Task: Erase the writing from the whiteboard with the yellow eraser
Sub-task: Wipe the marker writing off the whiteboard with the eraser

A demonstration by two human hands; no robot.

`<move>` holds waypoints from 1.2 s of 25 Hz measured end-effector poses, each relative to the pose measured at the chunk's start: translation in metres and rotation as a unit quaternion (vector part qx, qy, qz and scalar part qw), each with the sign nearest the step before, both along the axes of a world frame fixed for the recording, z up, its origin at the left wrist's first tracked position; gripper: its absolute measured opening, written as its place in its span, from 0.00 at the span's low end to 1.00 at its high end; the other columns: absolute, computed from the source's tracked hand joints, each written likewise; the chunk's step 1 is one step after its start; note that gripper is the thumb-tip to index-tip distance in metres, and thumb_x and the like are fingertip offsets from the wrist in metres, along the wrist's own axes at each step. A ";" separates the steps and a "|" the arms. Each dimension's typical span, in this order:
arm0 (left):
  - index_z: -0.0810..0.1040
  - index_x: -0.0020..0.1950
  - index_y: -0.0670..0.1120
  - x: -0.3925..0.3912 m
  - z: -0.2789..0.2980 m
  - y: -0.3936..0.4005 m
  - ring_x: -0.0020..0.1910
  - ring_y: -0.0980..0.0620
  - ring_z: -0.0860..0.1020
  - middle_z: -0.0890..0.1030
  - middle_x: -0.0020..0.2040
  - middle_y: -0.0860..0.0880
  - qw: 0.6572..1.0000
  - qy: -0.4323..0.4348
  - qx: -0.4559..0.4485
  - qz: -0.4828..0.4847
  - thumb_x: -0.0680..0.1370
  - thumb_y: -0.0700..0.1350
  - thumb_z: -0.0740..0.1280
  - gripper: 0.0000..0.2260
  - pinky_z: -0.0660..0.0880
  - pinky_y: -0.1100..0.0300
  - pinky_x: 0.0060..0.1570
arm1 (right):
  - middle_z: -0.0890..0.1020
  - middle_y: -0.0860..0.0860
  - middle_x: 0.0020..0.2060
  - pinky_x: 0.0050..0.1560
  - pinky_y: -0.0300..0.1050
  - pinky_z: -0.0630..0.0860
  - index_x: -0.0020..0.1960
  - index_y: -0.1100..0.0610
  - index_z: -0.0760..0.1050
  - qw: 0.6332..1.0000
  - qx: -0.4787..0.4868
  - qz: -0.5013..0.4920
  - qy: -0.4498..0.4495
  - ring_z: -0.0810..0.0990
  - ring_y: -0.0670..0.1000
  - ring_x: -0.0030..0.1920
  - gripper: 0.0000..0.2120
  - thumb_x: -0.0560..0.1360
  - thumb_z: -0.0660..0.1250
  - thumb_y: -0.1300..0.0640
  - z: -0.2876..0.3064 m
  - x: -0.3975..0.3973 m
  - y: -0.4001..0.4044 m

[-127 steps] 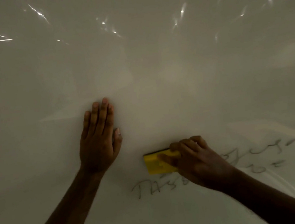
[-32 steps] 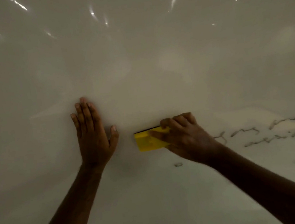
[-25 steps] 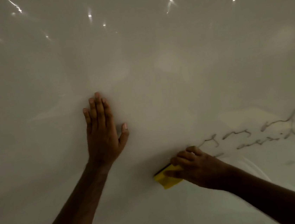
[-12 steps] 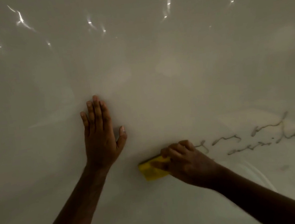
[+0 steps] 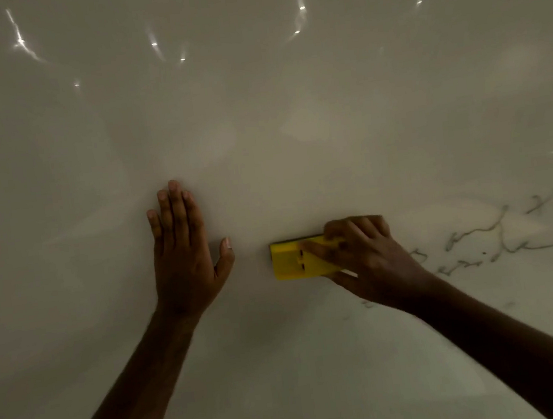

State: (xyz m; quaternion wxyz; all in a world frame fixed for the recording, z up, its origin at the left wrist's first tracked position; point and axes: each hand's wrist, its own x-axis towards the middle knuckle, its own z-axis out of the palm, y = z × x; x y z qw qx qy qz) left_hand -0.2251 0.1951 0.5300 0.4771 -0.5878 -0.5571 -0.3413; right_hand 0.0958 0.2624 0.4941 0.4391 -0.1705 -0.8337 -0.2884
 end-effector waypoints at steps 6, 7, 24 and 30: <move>0.50 0.86 0.33 0.006 -0.001 0.002 0.88 0.40 0.41 0.48 0.87 0.35 1.000 0.010 -0.001 -0.001 0.84 0.55 0.58 0.39 0.41 0.41 0.86 | 0.80 0.52 0.60 0.56 0.52 0.73 0.77 0.44 0.72 0.995 0.050 0.011 -0.088 0.79 0.55 0.57 0.22 0.84 0.66 0.50 -0.062 0.009 0.004; 0.50 0.86 0.33 0.008 -0.002 0.003 0.88 0.40 0.41 0.49 0.87 0.34 1.000 0.019 -0.004 -0.004 0.84 0.55 0.58 0.39 0.41 0.41 0.86 | 0.80 0.52 0.61 0.56 0.52 0.73 0.77 0.44 0.71 0.991 0.059 0.007 -0.120 0.81 0.55 0.56 0.22 0.84 0.66 0.51 -0.080 0.021 0.005; 0.50 0.86 0.32 0.055 0.009 0.020 0.88 0.38 0.41 0.48 0.87 0.32 0.998 0.060 -0.013 -0.017 0.85 0.57 0.57 0.39 0.42 0.40 0.86 | 0.78 0.52 0.65 0.62 0.55 0.73 0.79 0.43 0.68 0.988 0.067 -0.035 -0.138 0.81 0.56 0.60 0.24 0.84 0.67 0.54 -0.098 0.088 0.018; 0.50 0.86 0.32 0.064 0.013 0.023 0.88 0.38 0.41 0.49 0.87 0.32 0.997 0.077 -0.015 -0.022 0.85 0.57 0.57 0.39 0.42 0.40 0.86 | 0.80 0.56 0.63 0.59 0.56 0.72 0.79 0.44 0.69 0.993 0.065 -0.074 -0.059 0.80 0.59 0.58 0.23 0.84 0.66 0.50 -0.046 0.134 0.026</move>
